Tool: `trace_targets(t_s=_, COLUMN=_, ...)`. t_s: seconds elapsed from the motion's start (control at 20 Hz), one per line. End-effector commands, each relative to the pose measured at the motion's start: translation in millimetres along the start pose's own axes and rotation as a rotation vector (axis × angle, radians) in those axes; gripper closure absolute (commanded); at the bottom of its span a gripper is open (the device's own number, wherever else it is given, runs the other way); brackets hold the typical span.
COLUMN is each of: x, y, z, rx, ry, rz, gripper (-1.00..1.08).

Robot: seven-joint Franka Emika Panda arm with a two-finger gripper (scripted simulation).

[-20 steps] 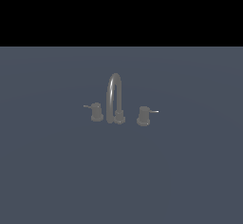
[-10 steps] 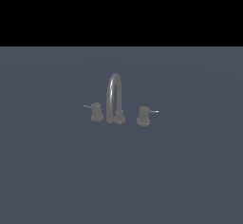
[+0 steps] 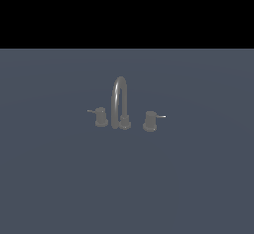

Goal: Turn on the faucet by rotating a designated handle.

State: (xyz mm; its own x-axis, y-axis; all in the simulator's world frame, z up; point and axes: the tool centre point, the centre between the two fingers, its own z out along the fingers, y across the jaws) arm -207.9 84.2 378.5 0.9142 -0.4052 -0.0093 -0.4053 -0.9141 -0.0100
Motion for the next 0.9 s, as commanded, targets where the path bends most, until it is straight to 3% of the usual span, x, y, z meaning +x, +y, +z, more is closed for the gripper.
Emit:
trace_targets(t_s=0.0, x=3.7, y=-11.6, z=13.3, rx=0.001, ry=0.000, rz=0.054, gripper=1.08)
trace_targets(t_s=0.85, x=44.7, y=-80.1, z=97.2, rx=0.007, ry=0.000, rz=0.395, gripper=1.08)
